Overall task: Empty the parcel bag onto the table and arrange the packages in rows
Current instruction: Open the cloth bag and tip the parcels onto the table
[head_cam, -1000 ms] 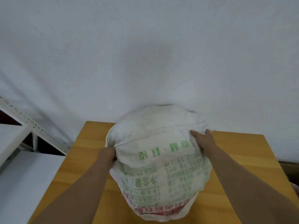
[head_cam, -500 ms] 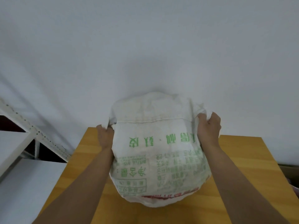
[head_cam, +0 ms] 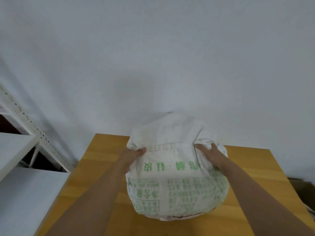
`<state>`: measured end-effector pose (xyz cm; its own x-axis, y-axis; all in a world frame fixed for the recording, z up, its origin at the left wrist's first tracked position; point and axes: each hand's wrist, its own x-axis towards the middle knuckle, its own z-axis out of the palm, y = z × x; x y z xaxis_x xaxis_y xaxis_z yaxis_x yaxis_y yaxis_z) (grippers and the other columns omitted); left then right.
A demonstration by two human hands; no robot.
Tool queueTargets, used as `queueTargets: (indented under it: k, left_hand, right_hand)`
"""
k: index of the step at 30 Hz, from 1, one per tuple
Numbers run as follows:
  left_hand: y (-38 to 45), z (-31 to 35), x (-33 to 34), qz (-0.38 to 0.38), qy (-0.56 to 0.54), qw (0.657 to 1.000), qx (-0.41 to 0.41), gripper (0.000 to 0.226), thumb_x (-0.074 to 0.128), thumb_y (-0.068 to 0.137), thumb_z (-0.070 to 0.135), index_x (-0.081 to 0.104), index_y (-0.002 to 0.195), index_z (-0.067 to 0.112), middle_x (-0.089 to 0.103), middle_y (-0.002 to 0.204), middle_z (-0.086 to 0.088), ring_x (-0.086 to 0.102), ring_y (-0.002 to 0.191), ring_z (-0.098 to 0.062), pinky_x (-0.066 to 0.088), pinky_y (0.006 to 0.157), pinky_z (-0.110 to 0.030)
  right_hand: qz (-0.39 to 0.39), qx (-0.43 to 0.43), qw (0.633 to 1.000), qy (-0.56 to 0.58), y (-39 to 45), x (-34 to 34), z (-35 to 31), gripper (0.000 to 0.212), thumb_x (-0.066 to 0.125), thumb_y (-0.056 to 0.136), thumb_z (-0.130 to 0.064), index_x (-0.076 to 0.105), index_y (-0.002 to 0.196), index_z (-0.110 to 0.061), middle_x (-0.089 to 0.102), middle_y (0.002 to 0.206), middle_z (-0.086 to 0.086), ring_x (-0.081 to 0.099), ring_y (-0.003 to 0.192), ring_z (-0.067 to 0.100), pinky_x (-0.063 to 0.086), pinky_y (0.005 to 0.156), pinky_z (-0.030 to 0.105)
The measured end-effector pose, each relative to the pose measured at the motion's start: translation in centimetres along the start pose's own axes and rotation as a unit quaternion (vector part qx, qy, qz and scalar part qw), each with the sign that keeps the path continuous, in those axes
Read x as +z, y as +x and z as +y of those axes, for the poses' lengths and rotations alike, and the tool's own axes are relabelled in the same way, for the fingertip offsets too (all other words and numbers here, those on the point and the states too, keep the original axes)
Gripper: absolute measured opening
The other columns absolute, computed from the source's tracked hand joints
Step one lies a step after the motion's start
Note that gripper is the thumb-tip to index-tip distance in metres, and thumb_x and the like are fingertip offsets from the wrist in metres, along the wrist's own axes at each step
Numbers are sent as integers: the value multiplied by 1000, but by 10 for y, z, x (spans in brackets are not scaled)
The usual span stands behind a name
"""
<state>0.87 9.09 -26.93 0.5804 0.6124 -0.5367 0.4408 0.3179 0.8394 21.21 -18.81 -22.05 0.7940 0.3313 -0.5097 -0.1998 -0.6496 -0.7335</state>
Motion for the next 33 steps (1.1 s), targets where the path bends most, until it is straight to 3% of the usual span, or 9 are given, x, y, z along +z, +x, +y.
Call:
queueTargets:
  k: [4,9,11,14,17,20,24,29,33]
  left_hand:
    - [2,4,-13,4,24,1000,2,123,91,35,62,49,137,8,56,134,-10,57,117,-33,48,97,-52]
    - [-31,38,-7,-18,55,998,-32,95,84,69,43,39,144,5,49,141,-14,51,122,-34,43,93,-39]
    - [-28,42,-6,-37,35,998,-39,76,80,75,31,48,138,3,59,125,-18,60,100,-31,51,88,-42]
    - [-23,42,-6,-35,67,996,-52,61,73,84,23,50,136,0,58,122,-16,56,95,-26,49,91,-40]
    - [-21,41,0,-21,80,995,-52,54,74,81,13,53,128,-3,59,126,-23,57,88,-28,51,79,-38]
    - [-24,38,11,-29,106,992,-61,51,72,81,3,53,127,-6,57,130,-25,58,91,-30,51,85,-41]
    - [-23,36,12,-17,136,989,-64,75,82,74,5,43,137,-4,50,138,-17,48,124,-34,42,96,-39]
    - [-27,36,14,16,171,985,-13,74,87,65,13,48,127,2,54,115,-10,53,109,-30,48,94,-42]
    - [-32,46,23,104,222,966,86,69,85,69,27,45,120,2,56,104,-4,56,93,-25,53,82,-39]
  right_hand:
    - [54,12,998,-33,-6,-10,7,89,76,60,-69,53,135,-26,40,149,9,46,130,33,43,104,49]
    - [-6,-37,995,88,-35,10,1,38,65,90,-30,65,119,-7,72,101,13,68,95,32,53,94,48]
    - [-55,-24,985,159,-35,15,-2,53,64,88,-49,61,129,-16,72,111,9,68,103,30,49,99,52]
    - [-50,19,980,193,-23,15,-12,120,64,60,-87,21,155,-27,44,149,-3,50,131,27,40,108,53]
    - [9,23,989,143,-14,23,-17,148,72,44,-89,9,156,-16,42,151,4,53,128,29,45,103,47]
    - [-3,33,998,52,-19,37,-18,157,83,46,-73,-7,154,-4,25,160,10,31,143,30,32,113,44]
    - [-2,21,999,34,-21,41,-13,110,86,71,-40,23,151,1,32,156,12,34,141,31,32,111,40]
    - [88,-24,994,-51,-27,26,-25,61,73,85,-21,46,135,2,53,135,16,52,119,31,43,96,35]
    - [171,-107,976,-78,-39,10,-47,23,62,84,-24,56,105,-15,64,111,10,57,97,27,48,82,36]
